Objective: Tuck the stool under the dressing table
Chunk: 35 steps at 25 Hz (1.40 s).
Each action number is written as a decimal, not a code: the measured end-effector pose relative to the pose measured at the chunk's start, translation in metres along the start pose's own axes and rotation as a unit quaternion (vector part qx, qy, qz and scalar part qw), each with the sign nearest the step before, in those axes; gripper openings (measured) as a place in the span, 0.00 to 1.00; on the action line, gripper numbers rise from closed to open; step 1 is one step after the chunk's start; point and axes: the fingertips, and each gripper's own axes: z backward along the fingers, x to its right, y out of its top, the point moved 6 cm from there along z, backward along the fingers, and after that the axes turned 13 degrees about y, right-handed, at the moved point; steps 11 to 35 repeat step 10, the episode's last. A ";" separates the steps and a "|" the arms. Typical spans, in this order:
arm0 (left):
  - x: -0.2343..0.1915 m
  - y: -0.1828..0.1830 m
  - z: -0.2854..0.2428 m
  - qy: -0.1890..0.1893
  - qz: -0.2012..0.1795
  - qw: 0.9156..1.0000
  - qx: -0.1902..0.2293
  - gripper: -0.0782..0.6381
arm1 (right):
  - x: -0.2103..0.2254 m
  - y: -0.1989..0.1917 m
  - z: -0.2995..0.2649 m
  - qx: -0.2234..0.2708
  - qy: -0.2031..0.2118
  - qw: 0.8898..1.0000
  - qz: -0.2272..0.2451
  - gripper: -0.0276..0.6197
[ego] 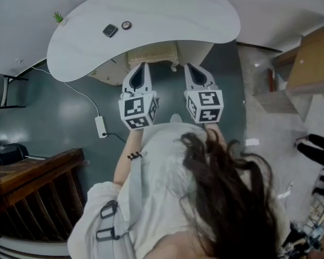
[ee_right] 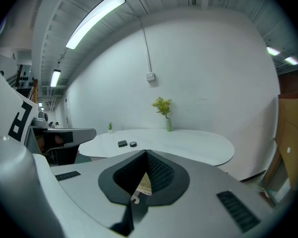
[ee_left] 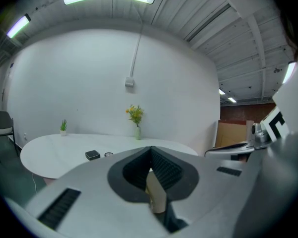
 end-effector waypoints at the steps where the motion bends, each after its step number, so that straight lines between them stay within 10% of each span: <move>1: 0.001 -0.001 0.000 0.000 -0.001 1.000 0.000 0.12 | 0.001 0.000 0.000 0.000 0.001 1.000 0.000 0.05; 35: -0.003 -0.010 0.005 -0.001 0.015 1.000 -0.003 0.12 | -0.003 -0.012 0.003 -0.002 0.004 1.000 -0.002 0.05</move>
